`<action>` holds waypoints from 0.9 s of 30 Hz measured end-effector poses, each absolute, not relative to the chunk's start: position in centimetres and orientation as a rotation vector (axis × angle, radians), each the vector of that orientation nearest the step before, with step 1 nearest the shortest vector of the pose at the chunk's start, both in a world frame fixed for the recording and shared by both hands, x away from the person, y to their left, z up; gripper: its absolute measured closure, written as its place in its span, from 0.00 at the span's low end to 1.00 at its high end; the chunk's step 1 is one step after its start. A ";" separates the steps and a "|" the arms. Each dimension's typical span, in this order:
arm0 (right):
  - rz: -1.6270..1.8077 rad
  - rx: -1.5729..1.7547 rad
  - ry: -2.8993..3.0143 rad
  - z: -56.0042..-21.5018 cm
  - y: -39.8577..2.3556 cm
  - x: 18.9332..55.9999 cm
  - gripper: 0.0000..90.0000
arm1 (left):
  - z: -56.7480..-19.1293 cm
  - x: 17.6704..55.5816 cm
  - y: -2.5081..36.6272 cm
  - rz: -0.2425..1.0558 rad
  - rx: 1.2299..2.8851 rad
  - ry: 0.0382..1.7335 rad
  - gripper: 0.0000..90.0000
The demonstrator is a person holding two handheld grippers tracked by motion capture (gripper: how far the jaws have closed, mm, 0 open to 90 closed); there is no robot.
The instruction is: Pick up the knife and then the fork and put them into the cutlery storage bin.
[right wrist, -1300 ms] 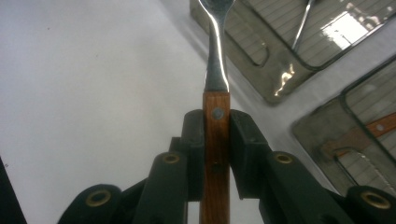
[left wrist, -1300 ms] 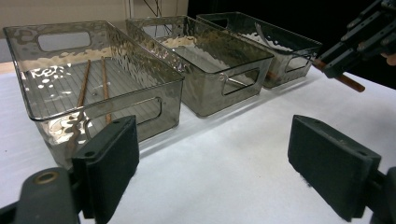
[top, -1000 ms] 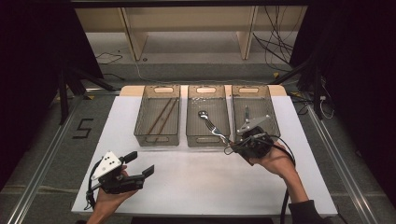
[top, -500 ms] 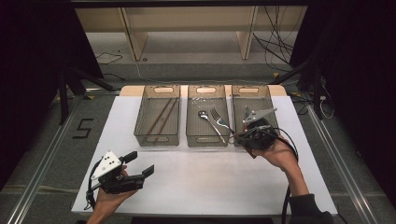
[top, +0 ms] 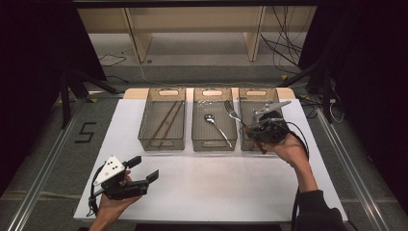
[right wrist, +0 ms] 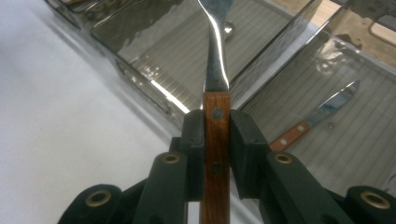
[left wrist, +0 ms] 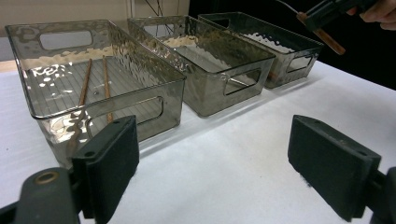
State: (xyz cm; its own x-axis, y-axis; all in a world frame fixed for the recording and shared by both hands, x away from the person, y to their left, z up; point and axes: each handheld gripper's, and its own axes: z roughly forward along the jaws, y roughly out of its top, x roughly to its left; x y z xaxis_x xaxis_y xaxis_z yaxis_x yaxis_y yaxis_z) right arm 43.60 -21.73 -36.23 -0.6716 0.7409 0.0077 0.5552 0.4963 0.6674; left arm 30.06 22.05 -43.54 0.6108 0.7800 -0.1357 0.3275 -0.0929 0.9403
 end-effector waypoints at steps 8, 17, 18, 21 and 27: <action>0.972 1.165 2.421 -35.8 -22.5 45.0 0.86 | -43.5 30.1 22.0 0.487 1.681 0.925 0.18; 0.992 1.232 2.356 -35.0 -23.2 46.6 0.86 | -43.5 30.1 22.0 0.487 1.681 0.923 0.18; 0.993 1.240 2.351 -34.9 -23.3 46.7 0.86 | -43.5 30.1 22.0 0.487 1.680 0.925 0.18; 0.994 1.259 2.334 -34.7 -23.4 47.2 0.86 | -43.5 30.1 22.0 0.487 1.681 0.923 0.18; 1.003 1.302 2.297 -34.5 -23.8 48.2 0.86 | -43.5 30.1 22.0 0.488 1.680 0.923 0.18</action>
State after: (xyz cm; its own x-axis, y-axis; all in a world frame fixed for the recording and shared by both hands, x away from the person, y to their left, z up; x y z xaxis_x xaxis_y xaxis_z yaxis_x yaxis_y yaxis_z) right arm 48.15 -23.75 -34.54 -0.5358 0.8418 0.0657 0.6206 0.3398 0.7066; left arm 30.05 22.05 -43.52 0.6109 0.7799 -0.1361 0.3266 -0.0917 0.9407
